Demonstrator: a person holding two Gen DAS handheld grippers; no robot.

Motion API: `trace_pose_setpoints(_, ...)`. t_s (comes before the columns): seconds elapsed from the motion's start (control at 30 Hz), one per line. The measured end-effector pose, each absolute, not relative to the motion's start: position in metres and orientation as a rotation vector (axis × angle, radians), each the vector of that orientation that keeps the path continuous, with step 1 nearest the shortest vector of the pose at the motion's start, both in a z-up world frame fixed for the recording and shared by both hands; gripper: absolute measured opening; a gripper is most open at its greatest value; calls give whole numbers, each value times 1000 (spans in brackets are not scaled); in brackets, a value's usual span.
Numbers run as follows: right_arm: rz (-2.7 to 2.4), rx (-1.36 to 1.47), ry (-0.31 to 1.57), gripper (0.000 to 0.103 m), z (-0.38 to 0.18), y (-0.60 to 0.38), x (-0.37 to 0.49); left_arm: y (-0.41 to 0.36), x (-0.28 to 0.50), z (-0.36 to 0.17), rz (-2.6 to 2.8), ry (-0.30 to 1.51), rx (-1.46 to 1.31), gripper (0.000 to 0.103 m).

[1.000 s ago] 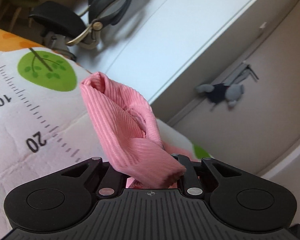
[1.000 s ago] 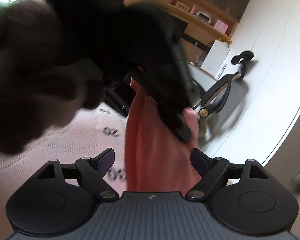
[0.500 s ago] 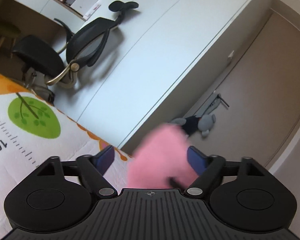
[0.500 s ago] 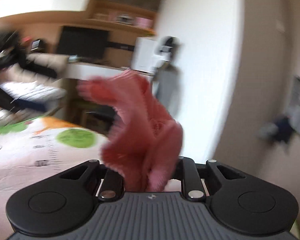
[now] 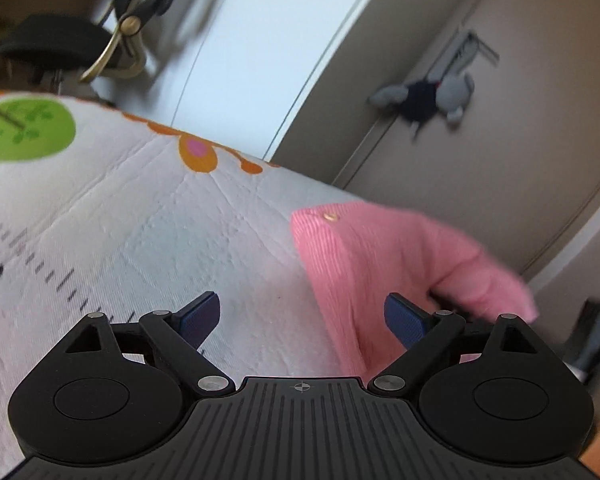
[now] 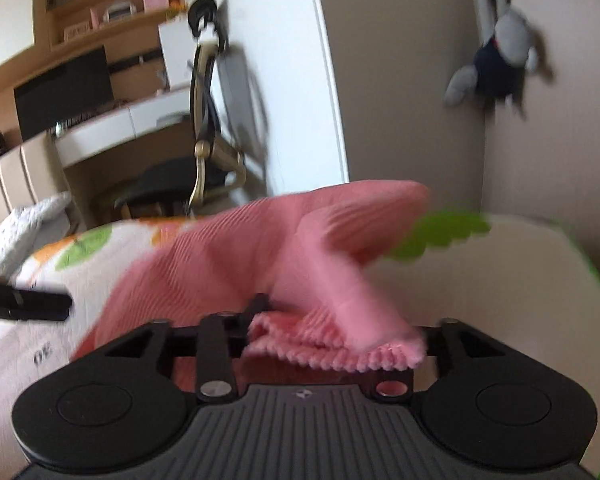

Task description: Fold clothes

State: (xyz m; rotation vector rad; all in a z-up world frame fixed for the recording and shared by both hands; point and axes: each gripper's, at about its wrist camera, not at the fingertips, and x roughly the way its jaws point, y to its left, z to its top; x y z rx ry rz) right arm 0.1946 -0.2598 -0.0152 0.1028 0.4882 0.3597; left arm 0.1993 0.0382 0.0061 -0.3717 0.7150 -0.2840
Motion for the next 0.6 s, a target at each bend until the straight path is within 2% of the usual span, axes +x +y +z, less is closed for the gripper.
trace_pose_setpoints(0.03,369,108,469,55,-8,-259,194,35,199,6,-279,715,-342,94)
trace_pose_setpoints(0.07,390,112,464,48,-3,-257,195,33,196,5,-276,713,-319,94)
trace_pose_setpoints(0.1,414,115,476,32,-1,-252,197,32,194,4,-273,711,-300,94)
trace_pose_setpoints(0.17,463,118,509,25,-1,-240,202,32,193,4,-262,709,-276,94)
trace_pose_setpoints(0.3,476,37,493,23,-7,-220,205,34,193,6,-247,709,-260,95)
trace_pose_setpoints(0.5,485,41,527,23,-15,-218,213,36,189,14,-243,689,-245,95)
trace_pose_setpoints(0.6,602,90,472,21,-4,-214,199,32,190,18,-267,668,-258,96)
